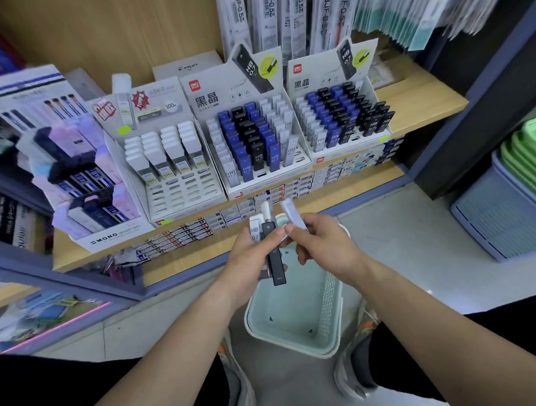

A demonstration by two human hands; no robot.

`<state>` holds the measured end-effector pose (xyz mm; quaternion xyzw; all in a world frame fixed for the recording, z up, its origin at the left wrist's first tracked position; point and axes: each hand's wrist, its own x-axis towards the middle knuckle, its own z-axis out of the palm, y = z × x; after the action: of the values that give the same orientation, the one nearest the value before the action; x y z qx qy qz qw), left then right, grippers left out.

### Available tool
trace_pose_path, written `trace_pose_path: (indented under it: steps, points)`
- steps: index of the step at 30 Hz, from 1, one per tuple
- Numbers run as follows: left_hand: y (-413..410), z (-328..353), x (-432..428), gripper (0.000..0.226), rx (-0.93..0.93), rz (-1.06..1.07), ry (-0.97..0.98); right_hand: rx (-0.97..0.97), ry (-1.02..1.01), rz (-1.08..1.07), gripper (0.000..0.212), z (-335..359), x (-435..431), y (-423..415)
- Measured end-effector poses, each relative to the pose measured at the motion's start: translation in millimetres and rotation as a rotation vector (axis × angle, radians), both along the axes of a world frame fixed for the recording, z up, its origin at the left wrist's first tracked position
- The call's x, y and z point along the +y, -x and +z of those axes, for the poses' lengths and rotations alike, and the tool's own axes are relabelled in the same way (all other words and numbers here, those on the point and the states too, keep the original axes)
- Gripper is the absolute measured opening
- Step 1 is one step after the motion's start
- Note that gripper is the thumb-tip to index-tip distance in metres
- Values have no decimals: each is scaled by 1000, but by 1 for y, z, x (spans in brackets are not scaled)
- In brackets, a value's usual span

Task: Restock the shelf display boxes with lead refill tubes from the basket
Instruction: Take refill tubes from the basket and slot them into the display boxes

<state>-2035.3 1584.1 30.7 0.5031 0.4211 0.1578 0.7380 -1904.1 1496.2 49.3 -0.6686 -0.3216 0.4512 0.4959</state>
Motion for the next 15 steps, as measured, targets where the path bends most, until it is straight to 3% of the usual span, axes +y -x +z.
trace_pose_path:
  steps: [5, 11, 15]
  points:
    - [5, 3, 0, 48, 6, -87, -4, -26, -36, 16, 16, 3, -1, -1]
    - [1, 21, 0, 25, 23, -110, -123, 105, -75, -27, 20, 16, 2, -6]
    - [-3, 39, 5, 27, 21, -111, -211, 100, -67, -18, 15, 35, 2, -9]
